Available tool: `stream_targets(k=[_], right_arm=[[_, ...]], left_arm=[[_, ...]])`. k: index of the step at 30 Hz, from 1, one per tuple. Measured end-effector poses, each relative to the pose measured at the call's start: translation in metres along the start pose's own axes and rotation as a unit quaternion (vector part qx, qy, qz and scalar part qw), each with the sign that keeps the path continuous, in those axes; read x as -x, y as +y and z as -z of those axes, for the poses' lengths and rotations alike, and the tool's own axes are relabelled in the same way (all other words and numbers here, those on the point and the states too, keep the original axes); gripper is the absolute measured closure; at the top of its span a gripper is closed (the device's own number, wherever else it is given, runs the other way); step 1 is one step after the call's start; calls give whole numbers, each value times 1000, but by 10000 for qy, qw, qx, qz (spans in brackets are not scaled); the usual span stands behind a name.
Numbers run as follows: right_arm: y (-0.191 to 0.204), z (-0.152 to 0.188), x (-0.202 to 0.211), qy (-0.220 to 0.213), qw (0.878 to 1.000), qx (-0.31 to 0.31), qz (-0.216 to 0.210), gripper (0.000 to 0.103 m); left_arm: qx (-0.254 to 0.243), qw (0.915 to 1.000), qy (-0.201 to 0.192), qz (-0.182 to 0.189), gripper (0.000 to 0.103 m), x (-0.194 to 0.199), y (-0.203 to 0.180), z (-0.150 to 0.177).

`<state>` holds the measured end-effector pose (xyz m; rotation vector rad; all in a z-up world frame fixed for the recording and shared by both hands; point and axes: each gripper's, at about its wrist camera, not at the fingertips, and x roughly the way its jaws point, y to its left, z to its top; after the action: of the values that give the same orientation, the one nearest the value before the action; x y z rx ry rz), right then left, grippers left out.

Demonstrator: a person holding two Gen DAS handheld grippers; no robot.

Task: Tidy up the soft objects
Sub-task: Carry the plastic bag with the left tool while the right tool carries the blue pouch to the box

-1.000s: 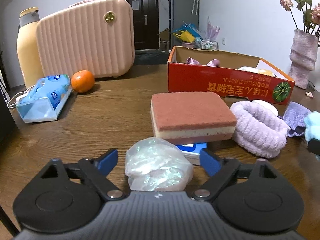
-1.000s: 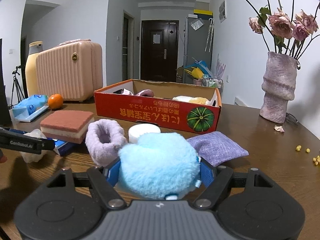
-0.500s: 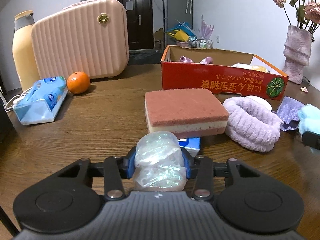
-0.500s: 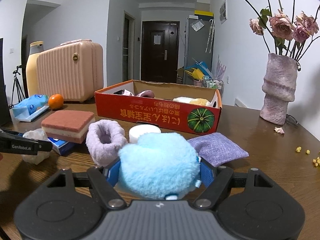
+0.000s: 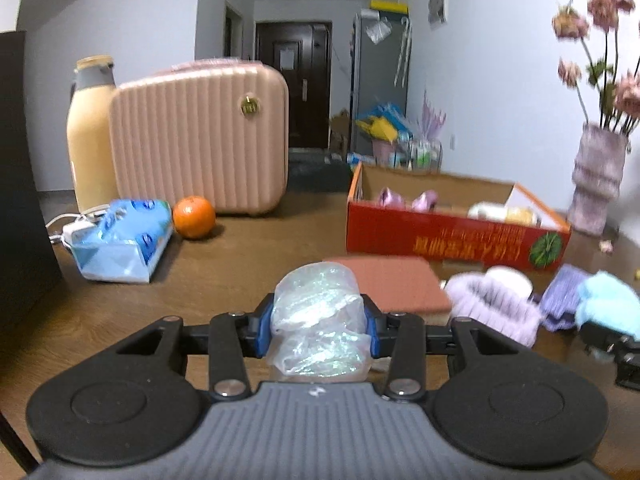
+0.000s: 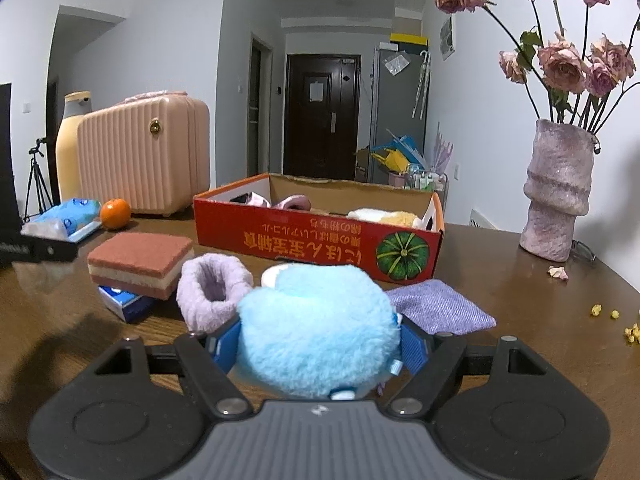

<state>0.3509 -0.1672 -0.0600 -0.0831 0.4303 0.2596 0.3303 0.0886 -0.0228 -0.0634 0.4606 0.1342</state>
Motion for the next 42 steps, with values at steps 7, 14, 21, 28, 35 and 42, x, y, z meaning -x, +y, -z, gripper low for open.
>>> stream_targets(k=[7, 14, 21, 28, 35, 42], right_arm=[[0, -5, 7, -287, 9996, -12, 56, 26], [0, -10, 13, -503, 9986, -111, 90, 26], [2, -17, 16, -726, 9970, -227, 164, 26], [4, -20, 9, -841, 9960, -214, 233, 26], [4, -27, -3, -950, 9948, -249, 288, 26], [1, -38, -14, -1097, 9930, -275, 338, 26]], left_arm=[[112, 9994, -294, 125, 60, 20, -6, -8], [108, 9988, -389, 282, 60, 28, -21, -9], [145, 9983, -438, 364, 60, 28, -33, -14], [170, 9975, -566, 398, 60, 24, -43, -28], [192, 9966, -698, 391, 60, 15, -49, -42], [197, 9962, -758, 371, 60, 0, -54, -53]])
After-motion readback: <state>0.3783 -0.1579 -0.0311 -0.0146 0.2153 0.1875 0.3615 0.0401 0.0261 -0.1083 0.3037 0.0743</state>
